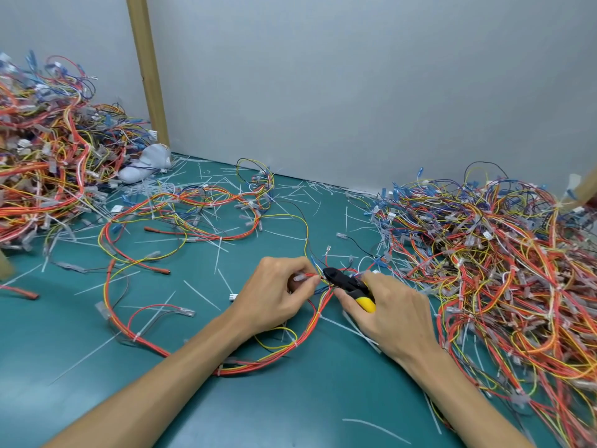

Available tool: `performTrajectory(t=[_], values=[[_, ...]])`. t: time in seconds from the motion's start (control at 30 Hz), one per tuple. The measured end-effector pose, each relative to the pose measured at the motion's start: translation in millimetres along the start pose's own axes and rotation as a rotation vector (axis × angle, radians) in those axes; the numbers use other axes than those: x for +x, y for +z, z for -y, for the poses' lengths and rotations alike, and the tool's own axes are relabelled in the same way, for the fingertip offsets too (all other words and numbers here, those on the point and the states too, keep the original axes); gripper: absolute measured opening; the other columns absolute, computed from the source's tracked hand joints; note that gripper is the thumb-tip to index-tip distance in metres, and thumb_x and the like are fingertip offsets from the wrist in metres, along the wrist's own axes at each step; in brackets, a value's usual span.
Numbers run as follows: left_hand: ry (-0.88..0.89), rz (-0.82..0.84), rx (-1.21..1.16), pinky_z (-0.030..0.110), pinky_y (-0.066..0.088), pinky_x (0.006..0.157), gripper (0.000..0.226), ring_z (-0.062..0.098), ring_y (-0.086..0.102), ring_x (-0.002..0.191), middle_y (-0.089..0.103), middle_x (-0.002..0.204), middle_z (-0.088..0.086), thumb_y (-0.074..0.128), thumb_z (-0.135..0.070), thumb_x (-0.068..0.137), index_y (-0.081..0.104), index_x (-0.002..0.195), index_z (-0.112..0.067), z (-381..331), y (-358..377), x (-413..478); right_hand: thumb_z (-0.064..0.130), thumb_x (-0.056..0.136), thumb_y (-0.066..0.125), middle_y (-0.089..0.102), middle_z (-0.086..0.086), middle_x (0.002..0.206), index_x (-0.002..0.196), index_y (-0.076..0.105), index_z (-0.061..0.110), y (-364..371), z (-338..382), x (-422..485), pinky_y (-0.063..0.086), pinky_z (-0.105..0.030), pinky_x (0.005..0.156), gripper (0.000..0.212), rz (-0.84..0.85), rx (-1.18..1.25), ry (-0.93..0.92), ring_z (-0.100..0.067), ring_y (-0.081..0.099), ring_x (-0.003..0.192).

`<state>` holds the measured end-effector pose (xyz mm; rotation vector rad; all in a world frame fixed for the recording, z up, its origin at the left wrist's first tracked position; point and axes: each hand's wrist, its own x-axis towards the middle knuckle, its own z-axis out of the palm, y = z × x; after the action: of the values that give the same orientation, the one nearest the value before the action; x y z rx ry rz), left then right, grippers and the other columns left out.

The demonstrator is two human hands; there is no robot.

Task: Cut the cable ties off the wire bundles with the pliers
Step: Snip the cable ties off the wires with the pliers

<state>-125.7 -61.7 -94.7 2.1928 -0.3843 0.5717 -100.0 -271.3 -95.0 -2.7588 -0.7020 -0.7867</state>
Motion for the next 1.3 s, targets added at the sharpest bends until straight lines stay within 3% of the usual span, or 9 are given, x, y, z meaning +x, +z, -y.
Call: performTrajectory(t=[0.23, 0.37, 0.57, 0.63, 0.77, 0.87, 1.07, 1.2, 1.3], values=[[-0.005, -0.001, 0.005, 0.008, 0.027, 0.052, 0.014, 0.005, 0.043, 0.049, 0.044, 0.051, -0.013, 0.063, -0.022, 0.087, 0.064, 0.074, -0.017, 0, -1, 0, 0.071, 0.085, 0.038, 0.056, 0.004, 0.060, 0.069, 0.049, 0.023, 2, 1, -1, 0.033, -0.030, 0.045, 0.052, 0.018, 0.011, 0.023, -0.022, 0.058, 0.056], [0.001, -0.006, 0.004, 0.009, 0.028, 0.051, 0.013, 0.007, 0.042, 0.049, 0.048, 0.052, -0.011, 0.063, -0.023, 0.087, 0.064, 0.075, -0.018, 2, 0, 0, 0.067, 0.087, 0.044, 0.052, 0.004, 0.064, 0.072, 0.048, 0.019, -2, -3, 3, 0.026, -0.028, 0.054, 0.050, -0.065, 0.020, -0.006, -0.021, 0.051, 0.061], [0.001, -0.014, 0.017, 0.011, 0.029, 0.051, 0.012, 0.008, 0.044, 0.049, 0.048, 0.053, -0.007, 0.065, -0.021, 0.087, 0.064, 0.075, -0.021, 4, 0, -1, 0.076, 0.083, 0.034, 0.059, 0.005, 0.065, 0.075, 0.055, 0.024, 2, -1, -1, 0.038, -0.032, 0.047, 0.056, 0.001, 0.079, 0.102, -0.019, 0.059, 0.061], [-0.009, -0.010, 0.026, 0.011, 0.030, 0.051, 0.013, 0.008, 0.045, 0.050, 0.049, 0.054, -0.009, 0.064, -0.021, 0.089, 0.065, 0.076, -0.021, 5, 0, -2, 0.077, 0.083, 0.034, 0.055, 0.007, 0.062, 0.073, 0.052, 0.026, 2, -3, 0, 0.034, -0.031, 0.047, 0.055, -0.007, 0.118, 0.138, -0.018, 0.055, 0.059], [-0.051, 0.008, 0.062, 0.014, 0.038, 0.060, 0.010, 0.007, 0.056, 0.065, 0.062, 0.067, -0.013, 0.063, -0.022, 0.091, 0.065, 0.081, -0.023, 7, -2, 0, 0.074, 0.084, 0.039, 0.038, 0.009, 0.050, 0.062, 0.032, 0.027, -2, -6, 1, 0.027, -0.029, 0.044, 0.052, -0.055, 0.222, 0.201, -0.015, 0.041, 0.050], [-0.099, -0.001, 0.062, 0.012, 0.040, 0.064, 0.002, 0.007, 0.059, 0.073, 0.064, 0.078, -0.015, 0.064, -0.022, 0.090, 0.065, 0.090, -0.024, 7, -2, -1, 0.074, 0.084, 0.038, 0.042, 0.007, 0.052, 0.066, 0.038, 0.022, -2, -9, 1, 0.032, -0.033, 0.048, 0.056, -0.060, 0.287, 0.237, -0.017, 0.045, 0.052], [-0.030, 0.204, 0.123, 0.008, 0.037, 0.076, 0.024, 0.002, 0.054, 0.087, 0.059, 0.102, -0.008, 0.067, -0.022, 0.089, 0.060, 0.112, -0.023, 11, -22, 3, 0.067, 0.085, 0.050, 0.040, 0.005, 0.053, 0.068, 0.039, 0.020, -4, -11, -1, 0.033, -0.032, 0.050, 0.052, -0.076, 0.479, 0.257, -0.011, 0.043, 0.053], [-0.034, 0.003, 0.174, 0.009, 0.036, 0.083, 0.028, 0.000, 0.052, 0.094, 0.057, 0.110, -0.006, 0.058, -0.008, 0.092, 0.058, 0.118, -0.019, -2, -40, 16, 0.037, 0.088, 0.068, 0.050, 0.012, 0.059, 0.074, 0.042, 0.021, -7, -13, -2, 0.033, -0.016, 0.052, 0.033, -0.124, 0.597, 0.264, -0.006, 0.045, 0.056], [-0.008, -0.106, 0.223, 0.014, 0.040, 0.075, 0.018, 0.003, 0.054, 0.083, 0.056, 0.093, -0.008, 0.056, -0.008, 0.093, 0.055, 0.107, -0.020, -22, -51, 17, 0.032, 0.076, 0.059, 0.049, 0.009, 0.065, 0.082, 0.046, 0.018, -7, -21, 0, 0.036, -0.020, 0.058, 0.020, -0.103, 0.791, 0.360, -0.008, 0.044, 0.060]])
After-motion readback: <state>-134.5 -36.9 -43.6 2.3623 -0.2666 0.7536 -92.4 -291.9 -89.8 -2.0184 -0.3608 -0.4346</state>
